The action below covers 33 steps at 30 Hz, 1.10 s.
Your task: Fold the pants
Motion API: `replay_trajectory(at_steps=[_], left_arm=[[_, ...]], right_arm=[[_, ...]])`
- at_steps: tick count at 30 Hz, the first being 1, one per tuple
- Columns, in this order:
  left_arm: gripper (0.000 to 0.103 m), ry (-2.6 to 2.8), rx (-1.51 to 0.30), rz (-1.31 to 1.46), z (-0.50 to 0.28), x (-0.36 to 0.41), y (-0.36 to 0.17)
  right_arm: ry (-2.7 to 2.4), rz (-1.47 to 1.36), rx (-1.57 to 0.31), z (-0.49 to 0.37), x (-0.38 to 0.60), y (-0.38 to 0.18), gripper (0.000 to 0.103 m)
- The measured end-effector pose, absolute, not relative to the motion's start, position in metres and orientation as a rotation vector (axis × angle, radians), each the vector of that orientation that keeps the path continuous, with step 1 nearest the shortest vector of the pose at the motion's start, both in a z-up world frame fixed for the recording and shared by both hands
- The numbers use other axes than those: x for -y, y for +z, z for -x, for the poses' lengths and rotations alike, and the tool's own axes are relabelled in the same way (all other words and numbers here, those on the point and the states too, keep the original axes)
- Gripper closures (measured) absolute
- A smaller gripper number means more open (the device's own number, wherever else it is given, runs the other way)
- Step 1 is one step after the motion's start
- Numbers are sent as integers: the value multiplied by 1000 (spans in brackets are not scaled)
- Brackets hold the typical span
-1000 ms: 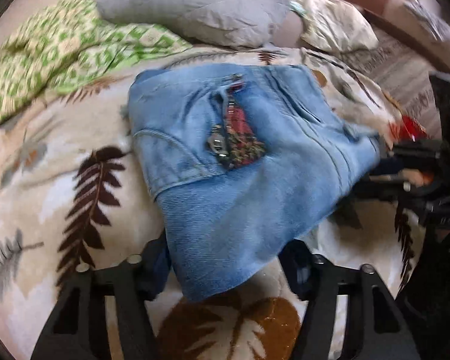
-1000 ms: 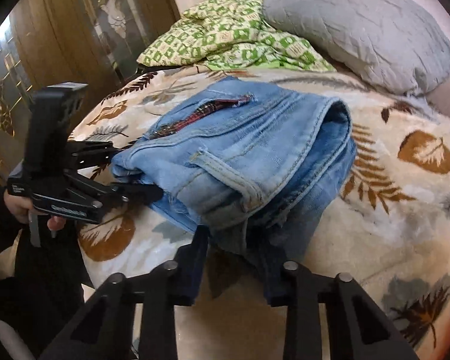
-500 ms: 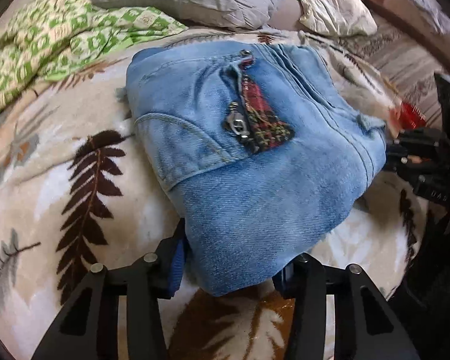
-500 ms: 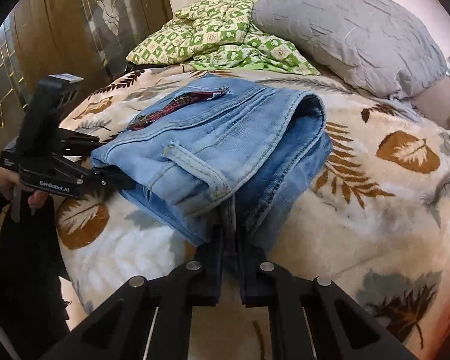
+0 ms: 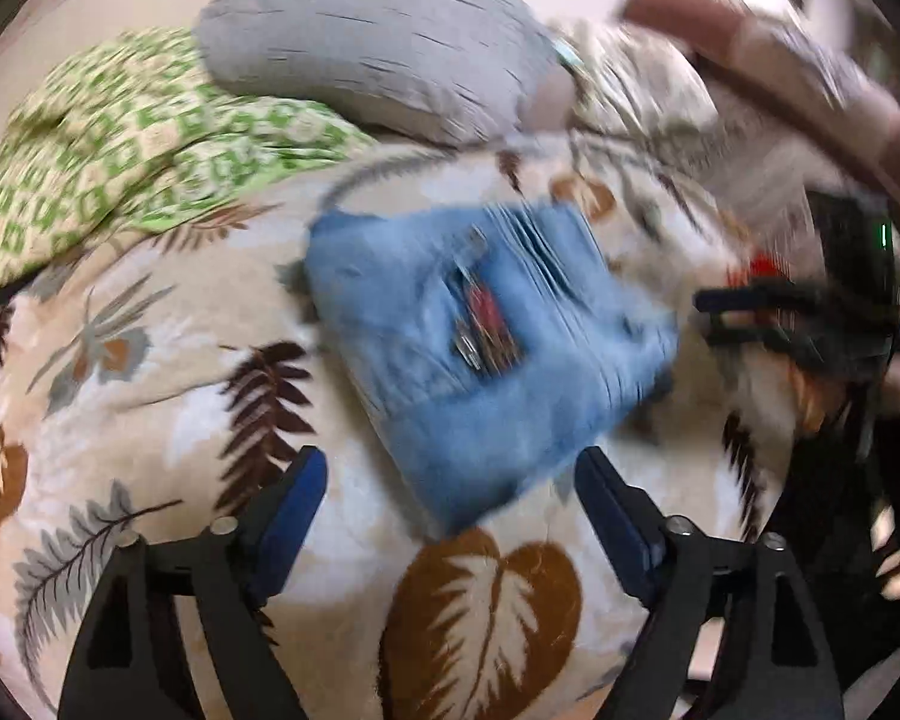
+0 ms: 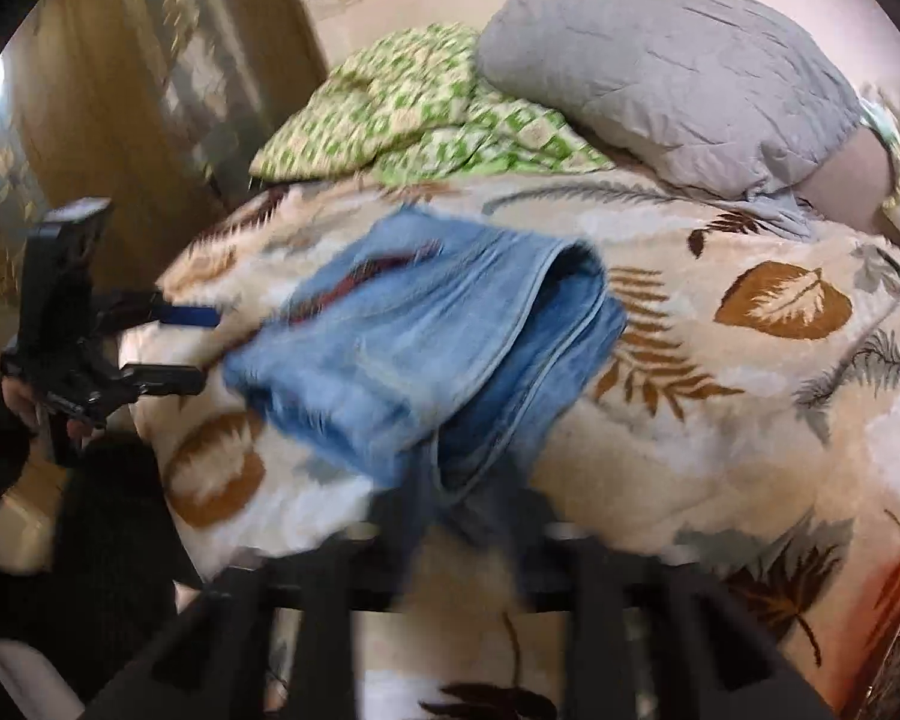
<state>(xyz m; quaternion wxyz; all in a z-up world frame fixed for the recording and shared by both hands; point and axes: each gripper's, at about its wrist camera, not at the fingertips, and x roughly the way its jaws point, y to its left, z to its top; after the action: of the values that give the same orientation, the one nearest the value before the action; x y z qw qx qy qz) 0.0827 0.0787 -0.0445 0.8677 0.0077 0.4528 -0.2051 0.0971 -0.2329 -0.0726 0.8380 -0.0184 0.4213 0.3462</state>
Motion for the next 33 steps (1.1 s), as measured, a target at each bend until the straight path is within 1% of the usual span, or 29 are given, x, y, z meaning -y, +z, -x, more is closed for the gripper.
replay_trajectory(at_steps=[1,3,5,9,11,12,14,15,17,18,19,20,22,23,24,25,28,31,33], left_arm=[[11,-422,-955,34,-89,-84,-42],[8,-408,-988,169,-104,-94,-45],[8,-405,-1052,301,-120,-98,-56],[8,-388,-1129,417,-139,-97,-78],[8,-405,-1163,448,-146,-92,-91],[8,-412,-1175,456,-146,-91,-95],[8,-412,-1196,454,-151,-86,-106],[8,-419,-1198,452,-152,-84,-108],[8,-427,-1200,458,-153,-81,-113],[9,-427,-1198,459,-153,-81,-113],[23,-441,-1193,449,-153,-79,-111],[28,-462,-1188,406,-151,-74,-107],[35,-474,-1175,331,-148,-67,-100],[37,-491,-1171,311,-147,-65,-98],[39,-500,-1165,296,-146,-64,-96],[39,-507,-1158,287,-146,-64,-95],[39,-494,-1181,204,-148,-59,-109],[37,-499,-1186,219,-149,-61,-115],[37,-499,-1182,208,-148,-61,-113]], right_arm=[[722,0,-874,-101,235,-69,9],[749,-86,-835,-107,237,-61,9],[787,-190,-844,-115,237,-57,9],[835,-429,-959,-138,235,-72,11],[839,-497,-1019,-144,232,-83,18],[853,-526,-1047,-147,229,-89,24],[872,-570,-1096,-151,224,-101,28],[876,-569,-1117,-152,220,-106,32],[867,-579,-1168,-156,214,-120,46],[871,-599,-1179,-157,214,-125,62],[882,-618,-1179,-158,214,-128,65],[885,-604,-1164,-157,214,-126,66],[897,-561,-1128,-153,214,-118,74],[897,-543,-1113,-151,215,-114,75],[893,-525,-1098,-149,217,-110,78],[874,-492,-1085,-148,218,-107,85],[781,-336,-1098,-146,212,-107,85],[724,-193,-1115,-143,196,-120,85],[714,-211,-1110,-144,197,-121,85]])
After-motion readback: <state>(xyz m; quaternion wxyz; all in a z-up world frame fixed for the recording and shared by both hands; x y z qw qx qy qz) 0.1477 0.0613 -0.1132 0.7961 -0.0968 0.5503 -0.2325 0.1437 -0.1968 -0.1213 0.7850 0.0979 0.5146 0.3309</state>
